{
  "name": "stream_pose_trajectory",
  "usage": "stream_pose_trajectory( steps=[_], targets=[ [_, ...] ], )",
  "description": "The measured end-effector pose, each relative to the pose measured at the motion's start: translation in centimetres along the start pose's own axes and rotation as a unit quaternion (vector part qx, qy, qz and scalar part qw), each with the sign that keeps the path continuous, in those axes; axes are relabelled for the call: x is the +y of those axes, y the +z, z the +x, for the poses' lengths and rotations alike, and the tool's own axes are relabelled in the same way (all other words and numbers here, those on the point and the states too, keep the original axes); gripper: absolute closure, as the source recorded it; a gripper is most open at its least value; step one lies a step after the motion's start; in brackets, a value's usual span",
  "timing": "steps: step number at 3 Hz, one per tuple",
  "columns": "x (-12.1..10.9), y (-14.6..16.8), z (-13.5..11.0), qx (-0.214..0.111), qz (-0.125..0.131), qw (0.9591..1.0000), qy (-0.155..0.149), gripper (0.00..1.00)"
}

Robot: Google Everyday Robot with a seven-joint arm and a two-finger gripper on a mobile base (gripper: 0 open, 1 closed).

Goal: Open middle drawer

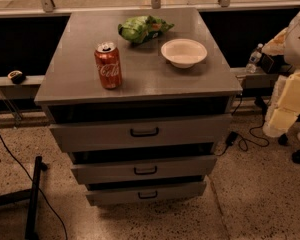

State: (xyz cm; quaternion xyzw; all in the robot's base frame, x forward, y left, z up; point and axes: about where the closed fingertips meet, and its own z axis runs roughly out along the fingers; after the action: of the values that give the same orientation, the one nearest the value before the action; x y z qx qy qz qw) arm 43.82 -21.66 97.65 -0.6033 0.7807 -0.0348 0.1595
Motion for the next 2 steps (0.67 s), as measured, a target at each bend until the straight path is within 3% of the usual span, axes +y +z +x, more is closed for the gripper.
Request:
stream_pose_trajectory(
  steps=[1, 2],
  targets=[
    [0.0, 0.0, 0.0, 0.0, 0.0, 1.0, 0.0, 0.0],
    [0.8, 3.5, 0.6, -0.014, -0.012, 0.9998, 0.003, 0.0]
  ],
)
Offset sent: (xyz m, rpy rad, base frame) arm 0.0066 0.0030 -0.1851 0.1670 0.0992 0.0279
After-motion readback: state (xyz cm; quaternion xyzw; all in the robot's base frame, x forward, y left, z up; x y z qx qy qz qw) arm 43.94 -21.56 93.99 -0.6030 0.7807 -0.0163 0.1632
